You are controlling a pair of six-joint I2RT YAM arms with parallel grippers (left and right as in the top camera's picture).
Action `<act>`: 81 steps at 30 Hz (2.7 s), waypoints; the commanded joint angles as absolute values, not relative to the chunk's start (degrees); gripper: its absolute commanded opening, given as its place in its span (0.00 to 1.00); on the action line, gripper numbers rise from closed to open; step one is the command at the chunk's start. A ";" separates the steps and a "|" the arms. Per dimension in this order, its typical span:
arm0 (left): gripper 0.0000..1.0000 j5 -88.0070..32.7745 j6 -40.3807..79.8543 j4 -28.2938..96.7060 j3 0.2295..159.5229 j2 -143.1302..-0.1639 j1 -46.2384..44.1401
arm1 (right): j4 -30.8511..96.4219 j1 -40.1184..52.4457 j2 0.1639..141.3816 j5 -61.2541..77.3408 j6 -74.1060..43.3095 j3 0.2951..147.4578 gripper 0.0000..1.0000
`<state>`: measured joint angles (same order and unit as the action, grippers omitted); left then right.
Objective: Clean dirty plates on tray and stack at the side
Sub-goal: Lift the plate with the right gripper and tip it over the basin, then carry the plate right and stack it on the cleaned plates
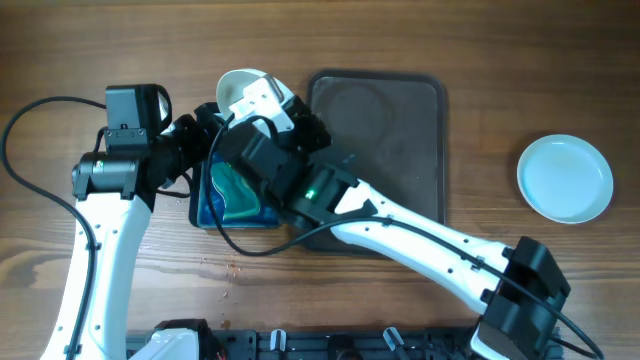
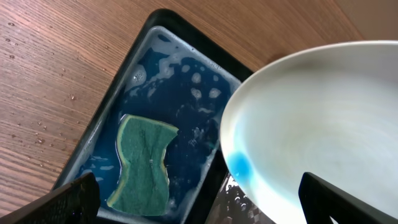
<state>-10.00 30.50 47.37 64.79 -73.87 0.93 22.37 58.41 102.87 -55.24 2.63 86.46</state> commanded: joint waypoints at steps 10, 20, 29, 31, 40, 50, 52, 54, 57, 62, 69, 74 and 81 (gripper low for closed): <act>1.00 -10.87 30.24 47.40 65.43 -73.30 1.41 | 21.41 60.05 102.87 -60.29 6.07 87.31 0.04; 1.00 -10.87 30.24 47.42 65.43 -73.30 1.41 | 21.37 60.05 102.85 -60.27 6.07 87.31 0.04; 1.00 -10.87 30.24 47.40 65.43 -73.30 1.41 | 20.62 60.05 102.87 -56.82 5.13 87.29 0.04; 1.00 -10.87 30.24 47.42 65.43 -73.30 1.41 | 21.63 60.03 102.87 -53.54 6.57 87.26 0.04; 1.00 -10.87 30.24 47.40 65.43 -73.30 1.41 | 19.51 58.22 102.87 -60.66 6.35 87.26 0.04; 1.00 -10.87 30.24 47.40 65.43 -73.30 1.41 | 26.74 55.31 102.56 -41.50 -8.47 87.26 0.04; 1.00 -10.87 30.24 47.42 65.43 -73.30 1.41 | 29.12 52.66 102.56 -33.50 -15.38 87.26 0.04; 1.00 -10.87 30.24 47.40 65.43 -73.30 1.41 | 30.28 49.50 102.43 -26.89 -19.62 87.29 0.04; 1.00 -10.87 30.24 47.42 65.43 -73.30 1.41 | 32.32 43.72 99.90 -16.38 -21.34 87.33 0.04; 1.00 -10.87 30.24 47.42 65.43 -73.30 1.41 | 38.89 25.58 88.92 3.90 -26.15 87.33 0.04; 1.00 -10.87 30.24 47.40 65.43 -73.30 1.41 | 55.02 -5.19 84.20 7.49 -34.41 87.20 0.04; 1.00 -10.87 30.24 47.42 65.43 -73.30 1.41 | 56.58 -24.47 88.23 7.27 -32.49 84.07 0.04; 1.00 -10.87 30.24 47.40 65.43 -73.30 1.41 | 56.93 -40.88 99.77 7.07 -32.53 79.44 0.04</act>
